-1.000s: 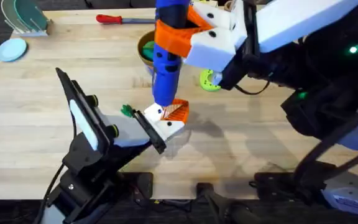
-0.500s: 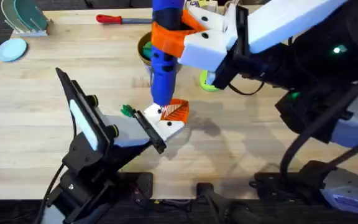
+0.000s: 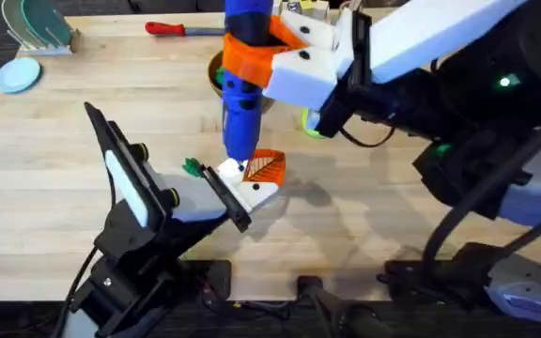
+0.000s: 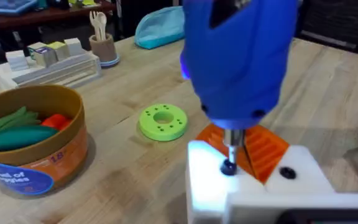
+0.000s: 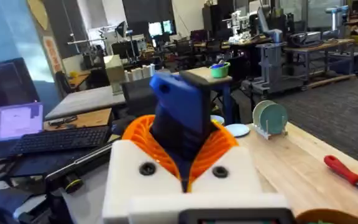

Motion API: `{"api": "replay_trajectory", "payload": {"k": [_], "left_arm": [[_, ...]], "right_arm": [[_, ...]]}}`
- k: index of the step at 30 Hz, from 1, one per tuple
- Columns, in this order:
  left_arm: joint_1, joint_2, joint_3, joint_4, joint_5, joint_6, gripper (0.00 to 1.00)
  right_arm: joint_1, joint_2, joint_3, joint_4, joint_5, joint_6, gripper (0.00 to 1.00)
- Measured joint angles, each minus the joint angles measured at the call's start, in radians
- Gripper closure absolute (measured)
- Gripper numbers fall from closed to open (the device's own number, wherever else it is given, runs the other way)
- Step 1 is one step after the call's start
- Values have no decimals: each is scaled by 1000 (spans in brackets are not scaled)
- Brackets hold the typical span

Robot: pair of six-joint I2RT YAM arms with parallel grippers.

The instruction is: Pick up the gripper from the table and insert it into the empty holder that is missing its gripper. Then pick up a screw, insert it into the mounting hole, and use the screwdriver to tighten it. Finally, clean up the table by picking up the vegetable and placing it into the bucket.

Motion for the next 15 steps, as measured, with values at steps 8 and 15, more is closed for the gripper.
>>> {"api": "replay_trajectory", "payload": {"k": [8,15], "left_arm": [[0,0,0,0,0,0,987],[0,0,0,0,0,0,987]], "right_arm": [[0,0,0,-8,4,-32,981],[0,0,0,-10,3,-45,981]]}}
